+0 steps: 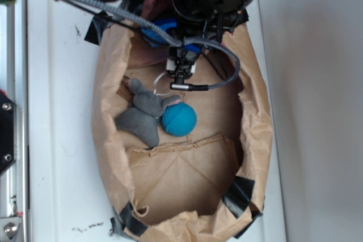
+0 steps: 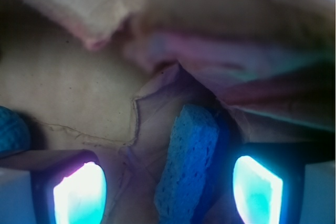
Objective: Grab the blue sponge.
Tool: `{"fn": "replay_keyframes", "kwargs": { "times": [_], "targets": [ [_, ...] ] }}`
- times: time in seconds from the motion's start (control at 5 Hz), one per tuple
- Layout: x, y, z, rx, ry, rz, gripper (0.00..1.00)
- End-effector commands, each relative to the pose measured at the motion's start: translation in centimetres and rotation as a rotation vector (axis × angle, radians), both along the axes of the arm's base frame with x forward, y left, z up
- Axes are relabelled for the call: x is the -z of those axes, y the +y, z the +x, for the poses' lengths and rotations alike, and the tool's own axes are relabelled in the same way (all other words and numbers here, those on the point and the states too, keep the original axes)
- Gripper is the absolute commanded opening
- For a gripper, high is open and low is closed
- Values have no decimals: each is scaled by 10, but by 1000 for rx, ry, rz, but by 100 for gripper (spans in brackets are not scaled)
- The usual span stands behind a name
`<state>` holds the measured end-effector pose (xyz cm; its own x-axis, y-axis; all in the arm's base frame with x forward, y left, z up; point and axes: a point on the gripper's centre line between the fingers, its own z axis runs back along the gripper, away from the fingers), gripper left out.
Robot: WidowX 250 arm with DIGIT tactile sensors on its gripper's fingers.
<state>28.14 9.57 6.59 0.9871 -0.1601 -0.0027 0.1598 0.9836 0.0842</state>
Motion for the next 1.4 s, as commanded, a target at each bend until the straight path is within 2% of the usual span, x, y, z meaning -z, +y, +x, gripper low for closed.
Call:
{"fn": "replay_keyframes", "kwargs": {
  "times": [0.0, 0.2, 0.4, 0.8, 1.0, 1.2],
  "targets": [
    [-9, -11, -5, 17, -28, -37, 100],
    [-24, -17, -6, 37, -60, -115, 100],
    [-42, -26, -5, 61, -95, -157, 100],
    [-33, 2, 9, -7, -85, -115, 100],
    [-33, 20, 9, -72, -100, -106, 100],
    [-25, 26, 9, -92, -93, -62, 100]
  ]
}}
